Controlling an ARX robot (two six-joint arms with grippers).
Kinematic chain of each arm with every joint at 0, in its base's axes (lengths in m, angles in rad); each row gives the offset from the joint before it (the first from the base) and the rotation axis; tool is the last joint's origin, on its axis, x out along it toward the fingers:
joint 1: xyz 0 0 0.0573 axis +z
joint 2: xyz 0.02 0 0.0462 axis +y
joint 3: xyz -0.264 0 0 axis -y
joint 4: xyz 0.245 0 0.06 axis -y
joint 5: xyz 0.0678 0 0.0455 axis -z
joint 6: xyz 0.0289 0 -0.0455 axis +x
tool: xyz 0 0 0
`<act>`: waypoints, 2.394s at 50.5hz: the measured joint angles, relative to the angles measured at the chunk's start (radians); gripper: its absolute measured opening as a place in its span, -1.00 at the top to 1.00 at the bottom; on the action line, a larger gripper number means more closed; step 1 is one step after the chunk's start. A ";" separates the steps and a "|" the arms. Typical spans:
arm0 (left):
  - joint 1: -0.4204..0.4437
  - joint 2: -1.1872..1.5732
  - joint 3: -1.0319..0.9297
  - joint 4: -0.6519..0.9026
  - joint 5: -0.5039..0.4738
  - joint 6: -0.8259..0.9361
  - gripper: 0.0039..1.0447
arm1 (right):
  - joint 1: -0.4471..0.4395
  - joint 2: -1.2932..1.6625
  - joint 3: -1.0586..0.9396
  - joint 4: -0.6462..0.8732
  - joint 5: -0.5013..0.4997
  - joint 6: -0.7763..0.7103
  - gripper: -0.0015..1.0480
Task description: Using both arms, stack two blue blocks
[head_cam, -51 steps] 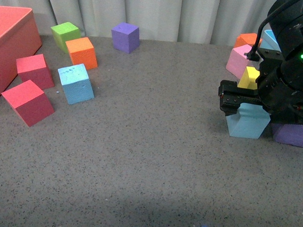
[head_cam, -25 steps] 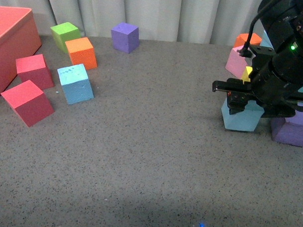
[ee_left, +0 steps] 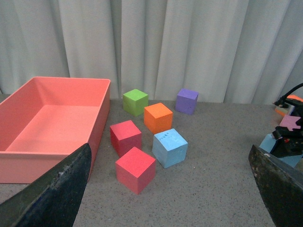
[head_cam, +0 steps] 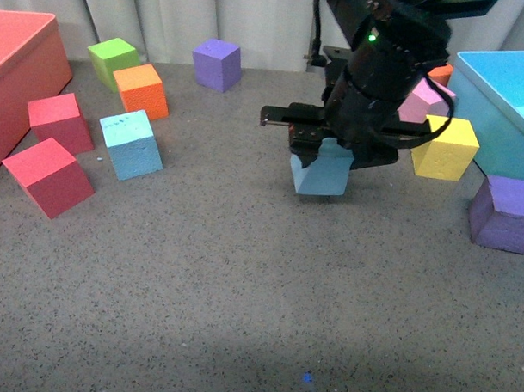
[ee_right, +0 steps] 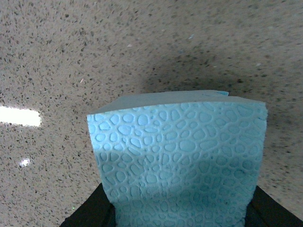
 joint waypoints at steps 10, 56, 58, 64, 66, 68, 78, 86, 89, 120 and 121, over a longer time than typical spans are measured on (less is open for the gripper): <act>0.000 0.000 0.000 0.000 0.000 0.000 -0.88 | 0.041 0.076 0.103 -0.054 0.003 0.023 0.19; 0.000 0.000 0.000 0.000 0.000 0.000 -0.88 | 0.063 -0.037 0.039 0.076 -0.017 0.080 -0.81; 0.000 0.000 0.000 0.000 0.000 0.000 -0.88 | 0.061 -0.081 0.005 0.102 -0.002 0.077 -0.81; 0.000 0.000 0.000 0.000 0.000 0.000 -0.88 | 0.062 -0.176 -0.214 0.536 0.283 -0.078 -0.56; 0.000 0.000 0.000 0.000 0.001 0.000 -0.88 | 0.050 -0.222 -0.382 0.801 0.382 -0.170 -0.39; 0.000 0.000 0.000 0.000 0.000 0.000 -0.88 | 0.031 -0.257 -0.514 1.007 0.396 -0.216 -0.25; 0.000 0.000 0.000 0.000 -0.001 0.000 -0.88 | -0.075 -0.496 -0.909 1.612 0.340 -0.306 0.35; 0.000 0.000 0.000 0.000 0.000 0.000 -0.88 | -0.145 -0.660 -1.136 1.658 0.269 -0.321 0.93; 0.000 0.000 0.000 0.000 0.000 0.000 -0.88 | -0.163 -0.698 -1.201 1.658 0.248 -0.325 0.98; 0.000 0.000 0.000 0.000 0.000 0.000 -0.88 | -0.313 -1.228 -1.543 1.475 0.101 -0.326 0.98; 0.000 0.000 0.000 0.000 0.000 0.000 -0.88 | -0.320 -1.254 -1.551 1.458 0.091 -0.326 0.98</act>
